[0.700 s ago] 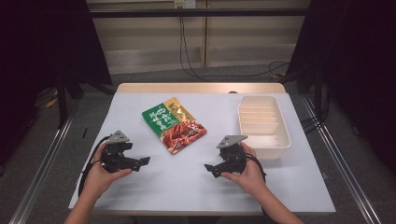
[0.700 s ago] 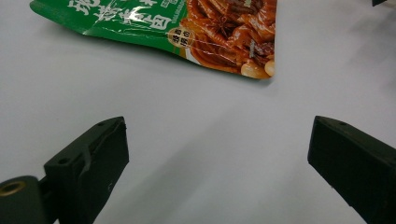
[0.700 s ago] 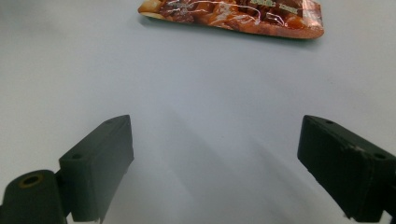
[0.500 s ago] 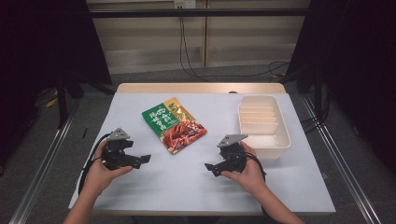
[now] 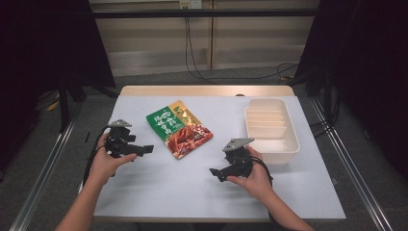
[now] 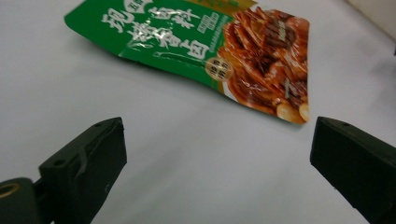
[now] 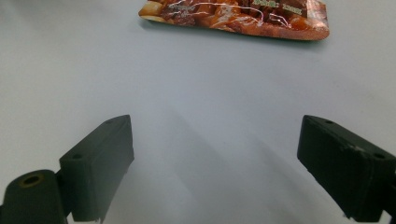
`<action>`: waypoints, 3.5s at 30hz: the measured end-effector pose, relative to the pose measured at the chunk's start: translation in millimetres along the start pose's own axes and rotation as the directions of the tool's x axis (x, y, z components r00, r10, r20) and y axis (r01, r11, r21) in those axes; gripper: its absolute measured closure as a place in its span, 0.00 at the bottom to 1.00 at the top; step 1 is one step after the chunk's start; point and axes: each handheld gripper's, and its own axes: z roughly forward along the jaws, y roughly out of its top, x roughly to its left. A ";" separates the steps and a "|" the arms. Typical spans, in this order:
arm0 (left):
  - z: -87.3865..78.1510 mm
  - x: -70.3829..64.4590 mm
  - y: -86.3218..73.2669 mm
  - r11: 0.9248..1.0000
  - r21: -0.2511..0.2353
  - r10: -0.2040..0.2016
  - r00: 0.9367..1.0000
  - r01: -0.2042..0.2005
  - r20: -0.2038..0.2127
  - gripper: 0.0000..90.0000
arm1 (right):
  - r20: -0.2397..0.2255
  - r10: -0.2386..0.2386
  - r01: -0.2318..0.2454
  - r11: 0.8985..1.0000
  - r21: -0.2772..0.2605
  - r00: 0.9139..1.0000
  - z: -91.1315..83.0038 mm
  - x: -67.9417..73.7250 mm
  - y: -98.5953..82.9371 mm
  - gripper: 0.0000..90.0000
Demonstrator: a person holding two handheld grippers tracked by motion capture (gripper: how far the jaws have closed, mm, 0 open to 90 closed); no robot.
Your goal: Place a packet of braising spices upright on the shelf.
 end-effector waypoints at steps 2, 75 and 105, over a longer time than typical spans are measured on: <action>3.8 5.2 7.3 1.000 0.015 0.002 1.000 -0.002 -0.004 0.05 | -0.003 0.001 -0.001 1.000 0.004 1.000 -0.1 0.1 0.3 0.12; 83.9 66.4 71.6 0.982 0.055 -0.171 0.979 0.178 -0.113 0.54 | -0.052 -0.030 0.030 1.000 -0.003 0.998 6.0 4.0 1.5 0.13; 89.7 76.6 69.2 0.967 0.073 -0.233 0.961 0.245 -0.148 0.68 | -0.048 -0.032 0.033 0.999 0.008 0.998 9.0 3.7 -0.1 0.13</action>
